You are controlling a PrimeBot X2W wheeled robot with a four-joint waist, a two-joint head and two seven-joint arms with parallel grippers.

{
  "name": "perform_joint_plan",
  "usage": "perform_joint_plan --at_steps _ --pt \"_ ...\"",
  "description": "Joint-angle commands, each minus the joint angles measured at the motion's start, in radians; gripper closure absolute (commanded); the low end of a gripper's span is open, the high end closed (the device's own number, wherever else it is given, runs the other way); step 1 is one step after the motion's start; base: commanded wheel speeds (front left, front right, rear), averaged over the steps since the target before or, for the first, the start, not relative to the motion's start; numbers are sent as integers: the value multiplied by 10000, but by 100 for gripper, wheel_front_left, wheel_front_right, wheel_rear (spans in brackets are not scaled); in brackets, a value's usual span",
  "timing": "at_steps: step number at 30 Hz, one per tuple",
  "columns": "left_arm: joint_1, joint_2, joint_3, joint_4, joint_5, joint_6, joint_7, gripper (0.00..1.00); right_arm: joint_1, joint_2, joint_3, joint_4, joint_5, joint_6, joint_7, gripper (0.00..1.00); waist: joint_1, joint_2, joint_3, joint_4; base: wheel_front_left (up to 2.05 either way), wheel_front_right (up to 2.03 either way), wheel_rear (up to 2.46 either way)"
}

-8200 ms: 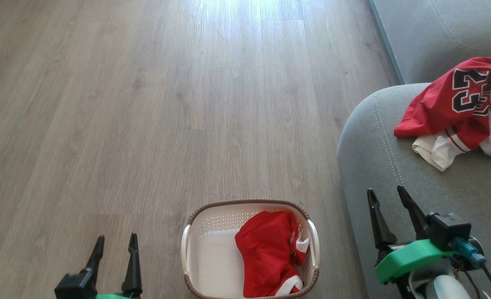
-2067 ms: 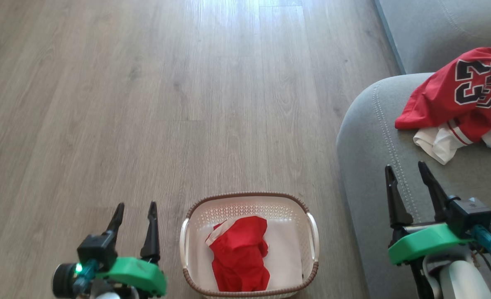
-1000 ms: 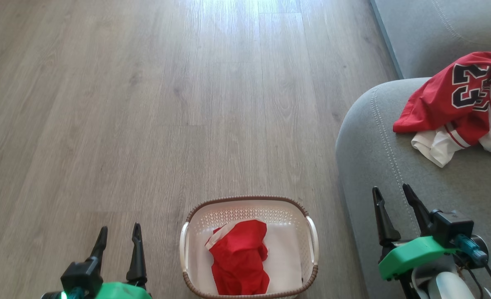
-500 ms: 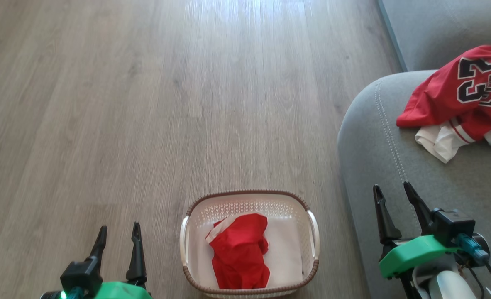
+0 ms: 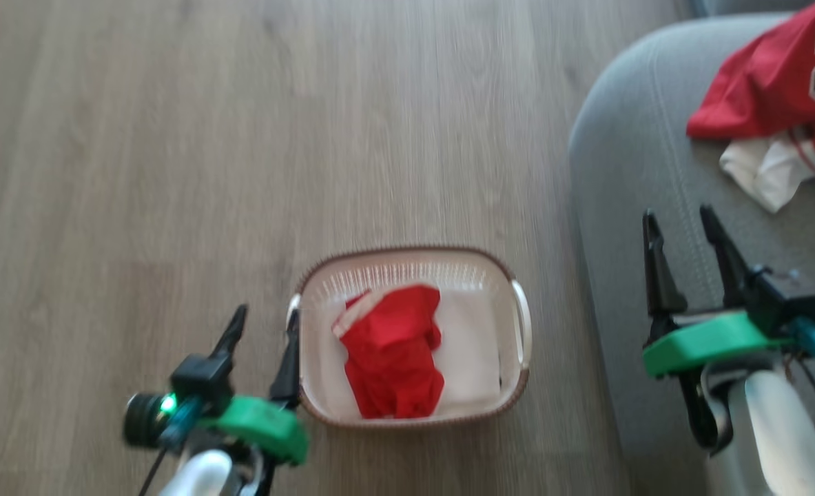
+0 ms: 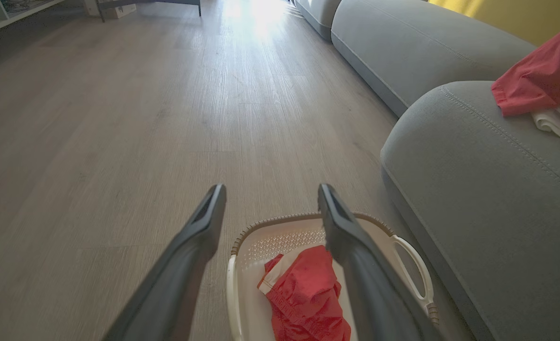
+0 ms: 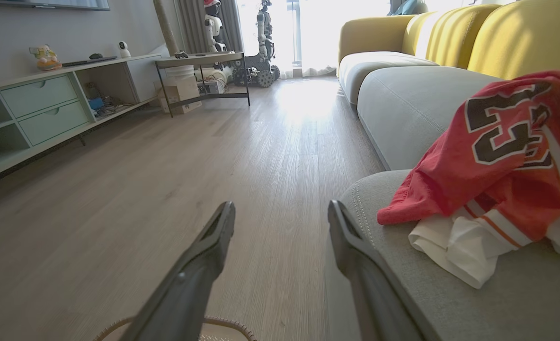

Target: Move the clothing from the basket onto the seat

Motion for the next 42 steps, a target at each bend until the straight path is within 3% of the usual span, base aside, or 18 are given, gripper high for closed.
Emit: perform_joint_plan --at_steps 1,13,22,29,41,42 --pt "-605 -28 150 74 123 -147 63 0 -500 5 240 -427 -89 -4 -105 0 0 0 917 -283 0 0 0" --pt "-3716 -1114 -1267 3321 946 -1441 771 0 -2340 5 505 -1423 -123 -4 -106 0 0 0 3989 -1143 0 0 0" --pt "-5411 -1543 -1746 5904 1280 -1975 771 0 -3178 5 787 -2088 -135 -4 -106 0 0 0 5578 -1430 0 0 0" --pt "-6633 -1732 -2067 7913 1480 -2140 821 0 -3683 5 1074 -2498 20 -4 -106 0 0 0 6562 -1604 0 0 0" --pt "-7744 -1769 -2429 9513 1746 -1837 937 1 -3962 5 1383 -2876 228 -4 -106 0 0 0 7221 -1955 0 0 0" --pt "-7764 -1767 -2424 9555 1727 -1820 907 36 -3962 5 1387 -2882 237 -4 -107 0 0 0 7224 -1971 0 0 0"
